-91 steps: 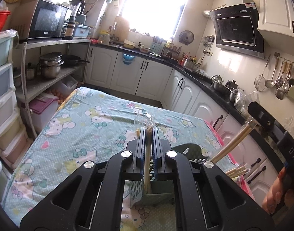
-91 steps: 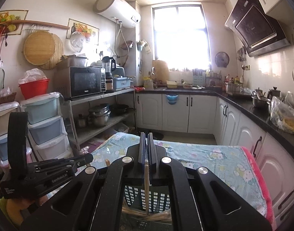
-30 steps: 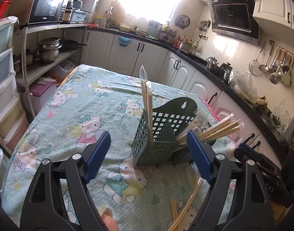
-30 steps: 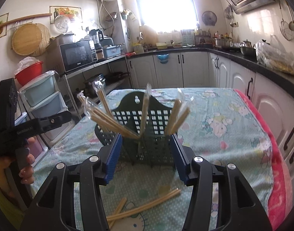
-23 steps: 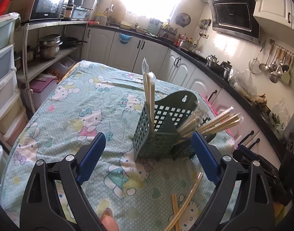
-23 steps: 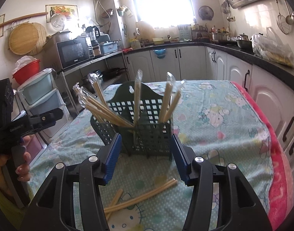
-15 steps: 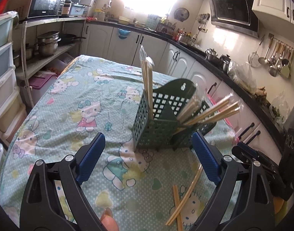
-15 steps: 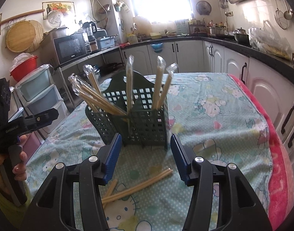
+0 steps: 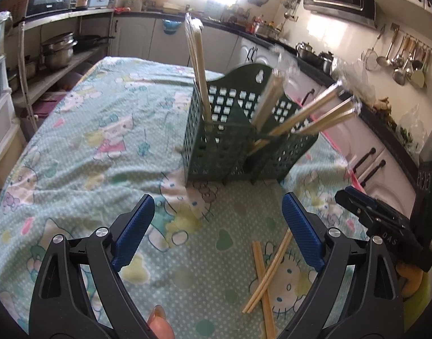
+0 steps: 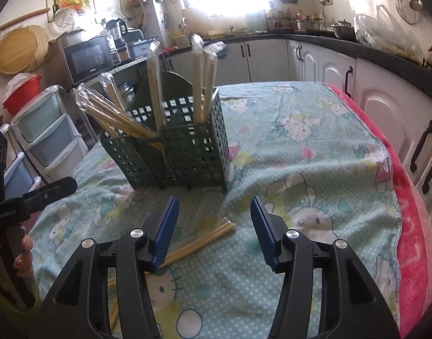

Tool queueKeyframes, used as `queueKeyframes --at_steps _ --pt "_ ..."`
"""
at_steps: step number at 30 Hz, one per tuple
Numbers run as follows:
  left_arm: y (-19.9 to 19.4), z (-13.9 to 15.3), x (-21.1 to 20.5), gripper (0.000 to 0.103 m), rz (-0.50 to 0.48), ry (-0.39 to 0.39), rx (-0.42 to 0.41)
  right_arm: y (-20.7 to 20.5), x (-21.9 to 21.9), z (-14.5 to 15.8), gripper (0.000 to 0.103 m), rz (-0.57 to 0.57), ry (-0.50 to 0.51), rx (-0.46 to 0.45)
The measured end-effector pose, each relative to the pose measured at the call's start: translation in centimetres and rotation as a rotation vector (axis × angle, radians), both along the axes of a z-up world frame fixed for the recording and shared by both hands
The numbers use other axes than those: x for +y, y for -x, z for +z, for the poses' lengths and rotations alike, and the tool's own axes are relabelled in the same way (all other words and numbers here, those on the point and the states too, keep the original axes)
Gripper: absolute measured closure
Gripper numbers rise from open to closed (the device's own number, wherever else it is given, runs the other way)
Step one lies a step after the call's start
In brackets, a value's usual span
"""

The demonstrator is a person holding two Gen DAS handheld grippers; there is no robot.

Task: Organize utensils
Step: 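Move the left tool down and close it on the last chopstick pair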

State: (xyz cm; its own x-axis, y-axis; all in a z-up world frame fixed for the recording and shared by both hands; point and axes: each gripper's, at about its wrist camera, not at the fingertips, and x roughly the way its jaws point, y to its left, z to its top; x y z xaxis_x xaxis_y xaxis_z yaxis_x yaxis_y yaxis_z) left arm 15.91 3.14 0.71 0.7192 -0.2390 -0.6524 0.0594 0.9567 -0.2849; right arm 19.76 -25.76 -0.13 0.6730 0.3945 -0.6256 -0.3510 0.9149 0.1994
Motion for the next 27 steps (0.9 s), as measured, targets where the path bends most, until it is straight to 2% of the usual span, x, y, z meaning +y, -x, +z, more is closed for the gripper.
queueKeyframes --at_steps 4,8,15,22,27 --pt "-0.3 -1.2 -0.7 0.020 -0.020 -0.008 0.035 -0.2 -0.3 -0.7 0.052 -0.002 0.005 0.018" --pt "-0.8 -2.4 -1.4 0.031 -0.052 -0.006 0.072 -0.6 -0.4 -1.6 0.052 -0.001 0.006 0.050" --pt "-1.6 -4.2 -2.4 0.046 -0.095 -0.009 0.136 -1.6 -0.3 -3.4 0.053 0.014 0.018 0.110" --pt "-2.2 -6.0 -3.4 0.060 -0.135 -0.003 0.196 -3.0 0.3 -5.0 0.059 0.039 0.021 0.166" --pt "-2.6 -6.6 -4.1 0.060 -0.156 -0.003 0.219 -4.2 0.8 -5.7 0.059 0.044 0.031 0.187"
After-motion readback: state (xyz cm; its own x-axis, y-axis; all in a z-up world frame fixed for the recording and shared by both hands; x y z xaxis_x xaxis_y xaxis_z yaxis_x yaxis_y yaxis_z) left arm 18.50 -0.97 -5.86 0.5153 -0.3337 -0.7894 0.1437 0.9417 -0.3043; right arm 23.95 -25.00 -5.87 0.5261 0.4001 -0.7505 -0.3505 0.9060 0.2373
